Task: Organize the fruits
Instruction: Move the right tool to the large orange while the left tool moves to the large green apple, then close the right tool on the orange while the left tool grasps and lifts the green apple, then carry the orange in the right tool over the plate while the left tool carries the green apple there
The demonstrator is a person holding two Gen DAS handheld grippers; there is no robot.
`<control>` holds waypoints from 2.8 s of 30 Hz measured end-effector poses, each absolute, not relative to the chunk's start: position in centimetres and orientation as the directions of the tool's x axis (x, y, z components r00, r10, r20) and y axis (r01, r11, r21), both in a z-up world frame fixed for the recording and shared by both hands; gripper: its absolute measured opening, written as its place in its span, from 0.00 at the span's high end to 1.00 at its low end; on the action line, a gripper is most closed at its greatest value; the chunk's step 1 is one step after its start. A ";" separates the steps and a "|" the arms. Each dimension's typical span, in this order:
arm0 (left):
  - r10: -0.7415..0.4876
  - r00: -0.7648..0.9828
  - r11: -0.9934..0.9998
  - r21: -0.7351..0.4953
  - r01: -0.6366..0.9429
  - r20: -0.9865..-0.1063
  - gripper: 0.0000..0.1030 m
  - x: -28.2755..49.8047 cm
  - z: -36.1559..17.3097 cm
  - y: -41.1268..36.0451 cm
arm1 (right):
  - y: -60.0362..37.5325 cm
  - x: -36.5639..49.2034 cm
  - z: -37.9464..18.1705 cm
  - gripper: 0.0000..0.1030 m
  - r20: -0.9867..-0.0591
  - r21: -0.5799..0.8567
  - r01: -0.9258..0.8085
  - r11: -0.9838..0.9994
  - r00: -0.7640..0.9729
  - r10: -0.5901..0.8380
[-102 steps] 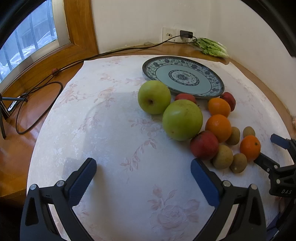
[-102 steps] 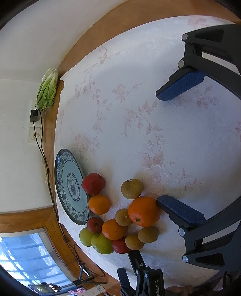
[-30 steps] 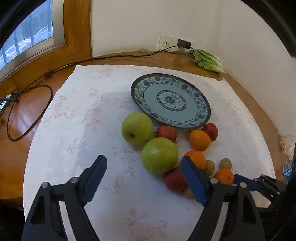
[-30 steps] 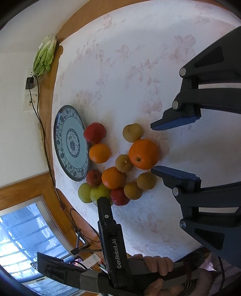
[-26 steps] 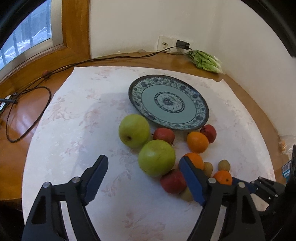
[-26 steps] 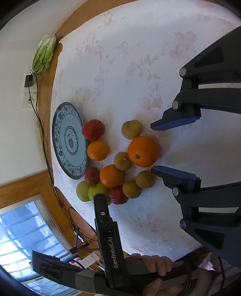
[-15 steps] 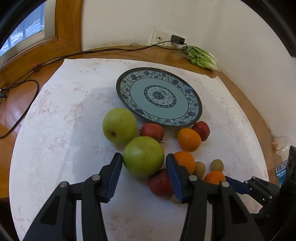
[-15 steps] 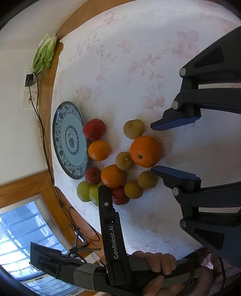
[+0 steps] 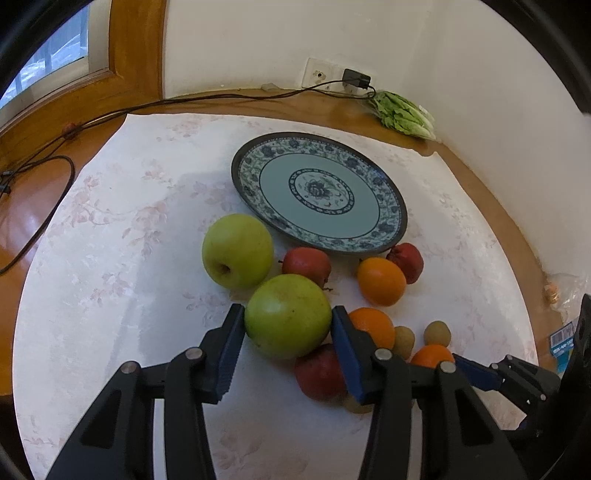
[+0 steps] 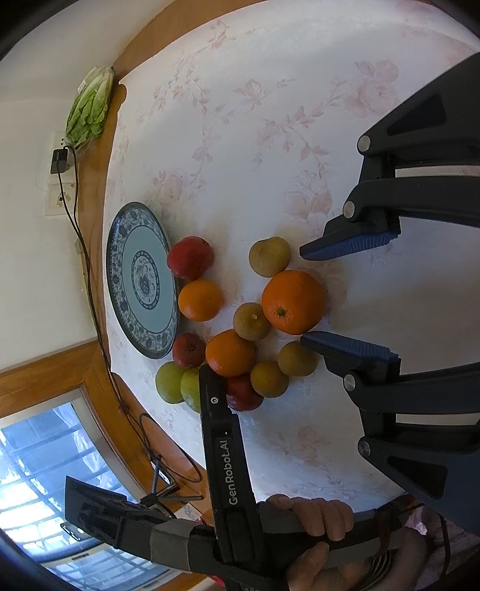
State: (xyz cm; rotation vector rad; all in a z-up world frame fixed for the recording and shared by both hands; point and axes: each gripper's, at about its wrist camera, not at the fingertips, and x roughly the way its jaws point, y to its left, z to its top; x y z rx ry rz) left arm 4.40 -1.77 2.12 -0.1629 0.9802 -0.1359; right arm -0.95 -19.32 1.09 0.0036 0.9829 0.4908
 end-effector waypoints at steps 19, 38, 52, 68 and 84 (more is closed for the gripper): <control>-0.198 0.555 0.978 -0.197 0.061 -0.808 0.52 3.3 2.7 -1.5 | -19.5 -0.8 1.1 0.60 -0.789 0.245 -0.383 0.891 0.455 0.413; -0.174 0.590 0.984 -0.163 0.072 -0.788 0.52 2.9 4.5 -1.5 | -18.2 0.0 1.1 0.64 -0.800 0.206 -0.411 0.888 0.453 0.395; -0.191 0.604 0.981 -0.154 0.114 -0.773 0.52 3.3 7.4 -1.9 | -19.0 -0.1 4.4 0.64 -0.774 0.236 -0.446 0.864 0.451 0.444; -0.237 0.628 0.971 -0.171 0.165 -0.741 0.52 5.6 11.1 -2.4 | -21.0 3.8 9.9 0.64 -0.725 0.246 -0.430 0.869 0.513 0.459; -0.203 0.609 0.979 -0.170 0.113 -0.767 0.52 11.5 8.3 -2.2 | -20.6 10.2 8.3 0.64 -0.731 0.277 -0.376 0.884 0.514 0.448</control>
